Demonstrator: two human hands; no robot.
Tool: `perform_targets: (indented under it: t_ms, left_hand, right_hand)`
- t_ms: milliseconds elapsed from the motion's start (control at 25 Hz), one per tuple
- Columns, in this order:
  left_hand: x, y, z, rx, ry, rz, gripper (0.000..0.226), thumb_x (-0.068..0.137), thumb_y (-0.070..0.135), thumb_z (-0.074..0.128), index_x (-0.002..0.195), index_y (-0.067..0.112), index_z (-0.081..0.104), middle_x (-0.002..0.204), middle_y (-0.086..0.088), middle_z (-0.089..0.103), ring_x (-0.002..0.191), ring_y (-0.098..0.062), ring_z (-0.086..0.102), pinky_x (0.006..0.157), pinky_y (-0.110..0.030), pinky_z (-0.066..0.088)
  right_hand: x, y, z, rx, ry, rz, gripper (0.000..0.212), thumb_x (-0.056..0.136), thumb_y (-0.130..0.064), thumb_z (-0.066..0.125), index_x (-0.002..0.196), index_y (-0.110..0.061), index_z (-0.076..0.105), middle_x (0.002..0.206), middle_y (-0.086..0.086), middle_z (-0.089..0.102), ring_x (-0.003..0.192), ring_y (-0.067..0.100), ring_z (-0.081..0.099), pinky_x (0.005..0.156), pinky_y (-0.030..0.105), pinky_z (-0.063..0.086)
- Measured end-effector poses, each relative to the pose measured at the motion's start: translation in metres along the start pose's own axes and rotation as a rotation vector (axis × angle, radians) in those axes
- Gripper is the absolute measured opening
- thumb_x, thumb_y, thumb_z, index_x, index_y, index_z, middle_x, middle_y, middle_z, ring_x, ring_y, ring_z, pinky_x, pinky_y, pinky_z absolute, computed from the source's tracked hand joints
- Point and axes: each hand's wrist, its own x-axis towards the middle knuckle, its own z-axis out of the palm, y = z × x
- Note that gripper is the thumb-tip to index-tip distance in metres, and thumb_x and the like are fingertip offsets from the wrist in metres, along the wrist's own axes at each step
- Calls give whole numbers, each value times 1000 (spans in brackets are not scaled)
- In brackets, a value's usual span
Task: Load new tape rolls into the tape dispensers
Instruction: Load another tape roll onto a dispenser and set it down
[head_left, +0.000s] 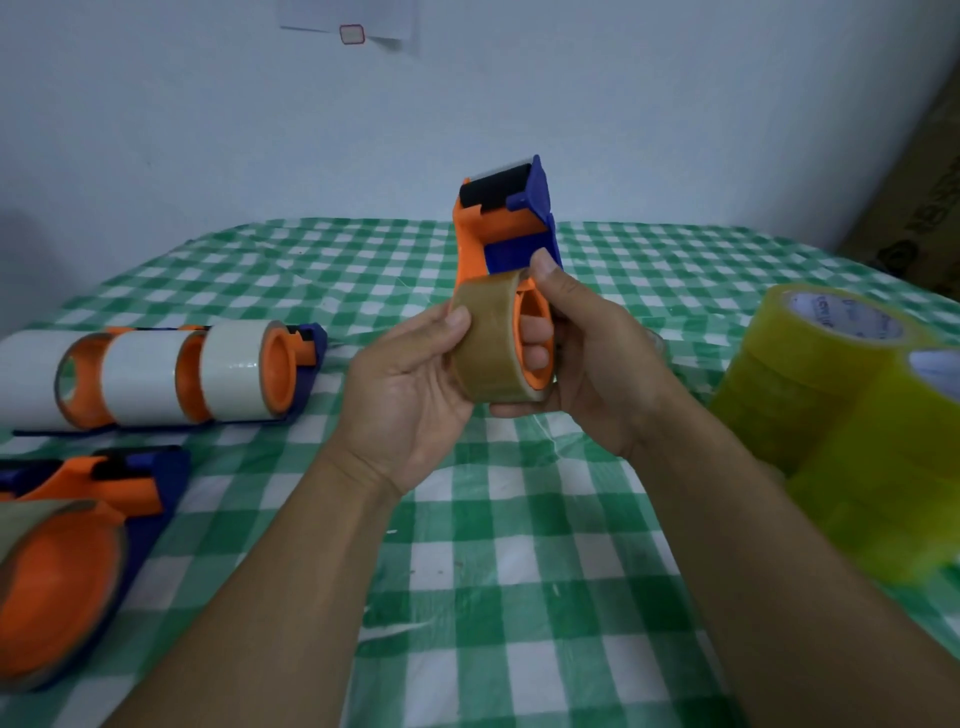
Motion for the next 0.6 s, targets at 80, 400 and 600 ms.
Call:
perform_targets:
  t_ms: [80, 400, 600]
  left_hand:
    - [-2, -1, -1, 5, 12, 3, 38, 98, 16, 41, 122, -8, 59, 101, -19, 74, 89, -27, 73, 85, -38, 60]
    - [-3, -1, 10, 123, 179, 24, 53, 106, 34, 32, 135, -6, 54, 130, -25, 63, 124, -37, 59, 102, -44, 51]
    - [-1, 1, 20, 184, 514, -21, 44, 106, 32, 42, 107, 0, 73, 102, -20, 75, 97, -32, 73, 95, -53, 55]
  right_hand:
    - [1, 2, 0, -10, 0, 3, 60, 96, -57, 51, 124, -5, 67, 79, 4, 67, 80, 25, 69, 67, 47, 59]
    - [-7, 1, 4, -288, 56, -109, 60, 73, -48, 82, 121, -23, 58, 117, -1, 67, 98, 22, 73, 67, 48, 64]
    - [-7, 11, 16, -425, 86, -228, 52, 76, -34, 87, 115, -21, 56, 108, 0, 65, 93, 18, 70, 68, 48, 63]
